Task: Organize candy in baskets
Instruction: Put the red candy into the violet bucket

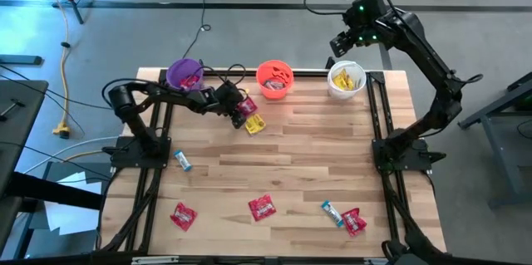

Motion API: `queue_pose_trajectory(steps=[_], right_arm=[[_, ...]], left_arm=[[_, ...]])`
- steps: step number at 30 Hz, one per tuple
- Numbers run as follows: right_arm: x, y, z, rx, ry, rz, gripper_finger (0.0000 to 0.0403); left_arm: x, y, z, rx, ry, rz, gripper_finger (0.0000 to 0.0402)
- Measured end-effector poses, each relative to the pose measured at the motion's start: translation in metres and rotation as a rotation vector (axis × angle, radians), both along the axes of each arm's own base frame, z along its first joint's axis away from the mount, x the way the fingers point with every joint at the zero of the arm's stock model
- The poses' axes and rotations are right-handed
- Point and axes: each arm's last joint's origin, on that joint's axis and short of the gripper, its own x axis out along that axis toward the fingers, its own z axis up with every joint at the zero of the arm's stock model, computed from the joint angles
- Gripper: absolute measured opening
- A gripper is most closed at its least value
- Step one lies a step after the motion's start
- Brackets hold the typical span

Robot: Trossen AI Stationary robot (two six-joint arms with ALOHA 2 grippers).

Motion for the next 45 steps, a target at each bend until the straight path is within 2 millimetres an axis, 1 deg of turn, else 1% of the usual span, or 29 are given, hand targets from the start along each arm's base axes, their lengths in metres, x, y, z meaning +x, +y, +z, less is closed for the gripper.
queue_pose_trajectory(steps=[2, 4, 6, 9, 10, 11, 15, 17, 20, 23, 26, 28, 30, 33, 36, 38, 41, 45], right_arm=[[0.000, 0.000, 0.000, 0.000, -0.001, 0.000, 0.0181], [0.000, 0.000, 0.000, 0.001, -0.002, 0.002, 0.0181], [0.000, 0.000, 0.000, 0.001, -0.002, 0.002, 0.0181], [0.000, 0.000, 0.000, 0.001, -0.002, 0.002, 0.0181], [0.000, 0.000, 0.000, 0.001, -0.002, 0.002, 0.0181], [0.000, 0.000, 0.000, 0.001, -0.002, 0.002, 0.0181], [0.000, 0.000, 0.000, 0.001, -0.002, 0.002, 0.0181], [0.000, 0.000, 0.000, 0.001, -0.002, 0.002, 0.0181], [0.000, 0.000, 0.000, 0.001, -0.002, 0.002, 0.0181], [0.000, 0.000, 0.000, -0.003, -0.005, 0.002, 0.0181], [0.001, -0.001, 0.001, -0.011, -0.013, 0.002, 0.0181], [0.002, -0.001, 0.001, -0.010, -0.026, 0.005, 0.0181], [0.002, -0.001, 0.002, -0.009, -0.037, 0.011, 0.0181], [0.003, 0.000, 0.002, -0.008, -0.039, 0.018, 0.0181], [0.006, 0.002, 0.002, -0.008, -0.040, 0.028, 0.0181], [0.007, 0.003, 0.002, -0.008, -0.041, 0.035, 0.0181], [0.009, 0.005, 0.002, -0.007, -0.041, 0.045, 0.0181], [0.013, 0.008, 0.002, -0.007, -0.041, 0.061, 0.0181]], left_arm=[[0.001, 0.000, 0.000, 0.017, -0.008, -0.015, 0.0181], [0.002, 0.001, 0.000, 0.034, -0.014, -0.031, 0.0151], [0.002, 0.001, 0.000, 0.046, -0.011, -0.052, 0.0110], [0.002, 0.001, 0.000, 0.056, -0.001, -0.080, 0.0036], [0.002, 0.001, 0.000, 0.057, 0.001, -0.084, 0.0019], [0.002, 0.000, 0.001, 0.058, 0.000, -0.083, 0.0010], [-0.003, -0.002, 0.010, 0.044, 0.002, -0.063, 0.0008], [-0.006, -0.004, 0.022, 0.051, -0.017, -0.028, 0.0002], [-0.017, -0.006, 0.046, 0.040, -0.058, 0.079, 0.0002], [-0.033, -0.008, 0.076, 0.032, -0.148, 0.228, 0.0001], [-0.054, -0.011, 0.104, 0.069, -0.226, 0.398, 0.0000], [-0.071, -0.014, 0.117, 0.096, -0.239, 0.540, 0.0000], [-0.090, -0.017, 0.126, 0.114, -0.210, 0.683, 0.0000], [-0.113, -0.020, 0.137, 0.158, -0.141, 0.845, 0.0000], [-0.129, -0.019, 0.146, 0.183, -0.084, 0.921, 0.0000], [-0.135, -0.016, 0.150, 0.198, -0.062, 0.942, 0.0000], [-0.143, -0.010, 0.149, 0.189, -0.024, 0.976, 0.0000], [-0.151, 0.002, 0.141, 0.092, 0.014, 0.967, 0.0000]])
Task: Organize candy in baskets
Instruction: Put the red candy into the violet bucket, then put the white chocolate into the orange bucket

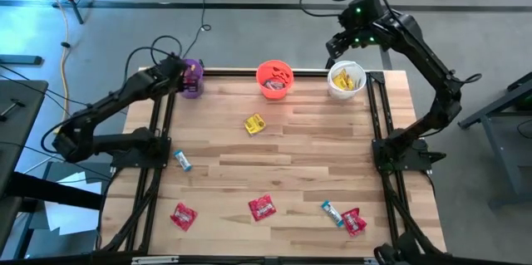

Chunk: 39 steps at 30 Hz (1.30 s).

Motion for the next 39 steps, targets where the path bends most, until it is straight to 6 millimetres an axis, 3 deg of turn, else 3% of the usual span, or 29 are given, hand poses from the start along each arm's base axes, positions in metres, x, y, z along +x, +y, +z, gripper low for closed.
queue_pose_trajectory(steps=[5, 13, 18, 22, 26, 32, 39], right_arm=[[0.005, 0.005, 0.000, 0.000, 0.001, 0.026, 0.0181], [0.014, 0.015, 0.000, 0.008, 0.000, 0.080, 0.0181], [0.027, 0.036, -0.008, 0.160, -0.033, 0.222, 0.0163], [0.040, 0.069, -0.037, 0.325, -0.052, 0.376, 0.0101], [0.047, 0.108, -0.083, 0.444, -0.087, 0.415, 0.0016], [0.038, 0.175, -0.140, 0.658, -0.193, 0.354, 0.0015], [0.022, 0.255, -0.175, 0.867, -0.184, 0.279, 0.0006]], left_arm=[[-0.004, 0.006, -0.008, -0.062, 0.026, -0.053, 0.0020], [-0.006, -0.001, 0.000, -0.048, -0.008, -0.129, 0.0094], [-0.005, -0.015, 0.011, 0.017, -0.012, -0.229, 0.0126], [-0.003, -0.031, 0.022, 0.103, -0.058, -0.315, 0.0122], [0.002, -0.045, 0.026, 0.229, -0.143, -0.419, 0.0097], [0.012, -0.063, 0.019, 0.327, -0.255, -0.596, 0.0050], [0.027, -0.077, 0.010, 0.333, -0.316, -0.824, 0.0007]])
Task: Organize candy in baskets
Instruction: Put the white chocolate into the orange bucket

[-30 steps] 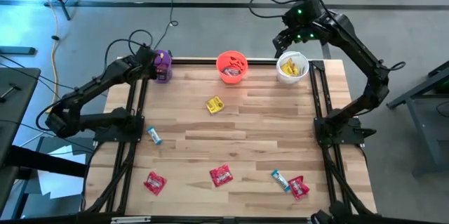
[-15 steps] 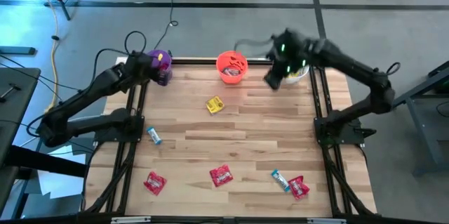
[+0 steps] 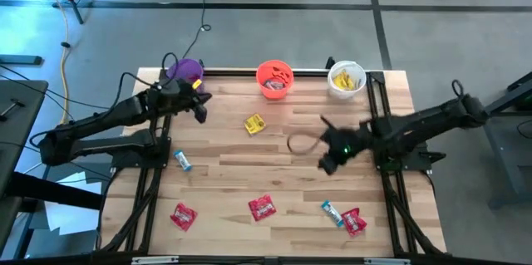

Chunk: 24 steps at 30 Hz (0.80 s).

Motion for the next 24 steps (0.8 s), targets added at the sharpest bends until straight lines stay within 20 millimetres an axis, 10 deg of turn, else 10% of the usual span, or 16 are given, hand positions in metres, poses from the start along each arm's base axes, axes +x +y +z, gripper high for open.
queue_pose_trajectory(steps=[9, 24], right_arm=[[-0.011, 0.084, -0.031, 0.095, 0.193, -0.068, 0.0027], [0.029, 0.136, -0.096, -0.077, 0.579, -0.036, 0.0203]], left_arm=[[0.010, -0.011, -0.022, -0.022, -0.071, -0.123, 0.0000], [0.013, -0.019, -0.034, -0.086, -0.071, -0.215, 0.0000]])
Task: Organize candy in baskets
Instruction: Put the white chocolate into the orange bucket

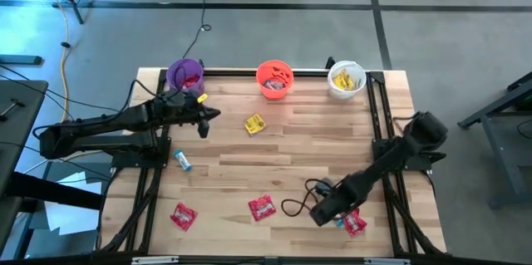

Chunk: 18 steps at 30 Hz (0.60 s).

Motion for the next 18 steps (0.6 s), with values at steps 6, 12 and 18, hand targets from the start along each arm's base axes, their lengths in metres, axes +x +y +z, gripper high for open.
queue_pose_trajectory(steps=[6, 12, 18], right_arm=[[0.006, 0.006, -0.028, -0.020, 0.120, 0.024, 0.0204], [0.008, 0.004, -0.033, -0.017, 0.147, 0.016, 0.0193], [0.010, -0.004, -0.024, -0.024, 0.098, 0.020, 0.0134]], left_arm=[[0.000, 0.000, 0.000, -0.005, 0.000, -0.011, 0.0000], [0.000, -0.001, 0.000, -0.020, -0.004, -0.038, 0.0000], [0.000, -0.001, 0.000, -0.027, -0.005, -0.036, 0.0000]])
